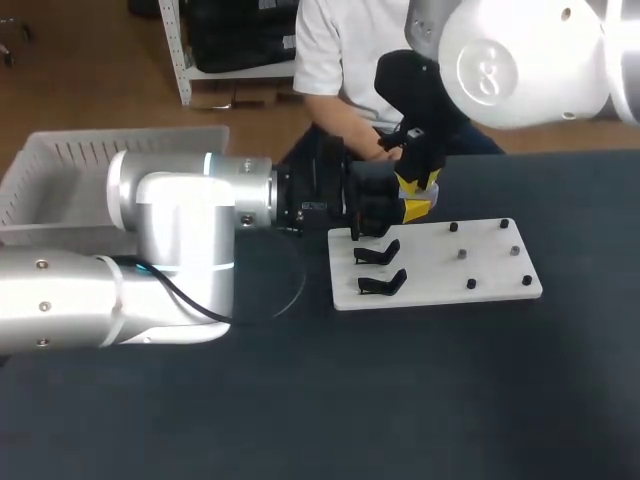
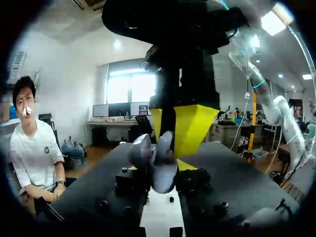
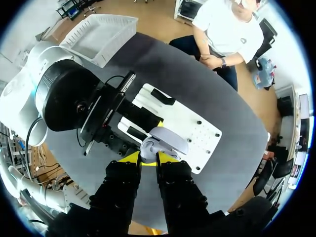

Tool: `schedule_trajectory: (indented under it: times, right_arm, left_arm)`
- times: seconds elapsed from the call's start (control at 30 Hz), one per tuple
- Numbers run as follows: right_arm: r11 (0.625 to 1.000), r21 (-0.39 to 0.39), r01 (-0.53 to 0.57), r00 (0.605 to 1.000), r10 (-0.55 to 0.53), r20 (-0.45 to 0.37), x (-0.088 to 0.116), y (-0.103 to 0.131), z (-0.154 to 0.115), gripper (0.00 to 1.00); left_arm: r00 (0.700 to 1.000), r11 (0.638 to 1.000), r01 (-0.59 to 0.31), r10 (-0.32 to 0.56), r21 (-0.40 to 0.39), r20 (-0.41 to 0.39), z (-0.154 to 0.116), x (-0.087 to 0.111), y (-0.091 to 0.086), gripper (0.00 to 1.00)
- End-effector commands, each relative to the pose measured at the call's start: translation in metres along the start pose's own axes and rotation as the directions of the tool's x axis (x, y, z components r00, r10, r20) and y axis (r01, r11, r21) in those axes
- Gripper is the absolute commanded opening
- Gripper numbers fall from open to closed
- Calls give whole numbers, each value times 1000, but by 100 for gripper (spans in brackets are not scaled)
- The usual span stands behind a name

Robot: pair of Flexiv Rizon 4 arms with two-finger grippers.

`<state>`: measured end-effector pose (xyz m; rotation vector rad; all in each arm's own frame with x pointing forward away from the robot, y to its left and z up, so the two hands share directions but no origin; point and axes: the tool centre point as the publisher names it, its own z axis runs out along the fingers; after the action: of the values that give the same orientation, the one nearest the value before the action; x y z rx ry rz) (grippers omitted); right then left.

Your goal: Pick up each earbud case from the left stands, insert the matching earbuds, close the lid, and place the case in the box.

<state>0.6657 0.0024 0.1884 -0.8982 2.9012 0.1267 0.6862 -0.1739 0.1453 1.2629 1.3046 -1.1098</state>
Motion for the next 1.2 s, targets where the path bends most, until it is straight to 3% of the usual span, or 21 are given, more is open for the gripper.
schedule_trajectory:
  times: [0.03,0.07,0.37,0.93,1.07,1.2]
  right_arm:
    - [1000,6,-3,1000,3,-1,-2,0,2,7]
    - [1000,7,-3,1000,3,-1,-2,0,2,13]
    - [1000,18,-2,1000,2,-2,-2,0,1,36]
    - [999,40,-5,1000,5,2,1,0,-3,36]
    - [999,46,4,1000,-5,8,7,5,-15,38]
    - [1000,4,-10,998,10,57,6,7,-35,44]
  left_arm:
    - [1000,1000,-5,5,-5,8,1,0,-1,0]
    - [1000,1000,-5,5,-5,8,1,0,-1,0]
    - [1000,1000,-5,5,-5,8,1,0,-1,0]
    - [1000,1000,-5,5,-5,8,1,0,-1,0]
    - [1000,1000,-5,5,-5,8,1,0,-1,0]
    - [1000,1000,-5,5,-5,8,1,0,-1,0]
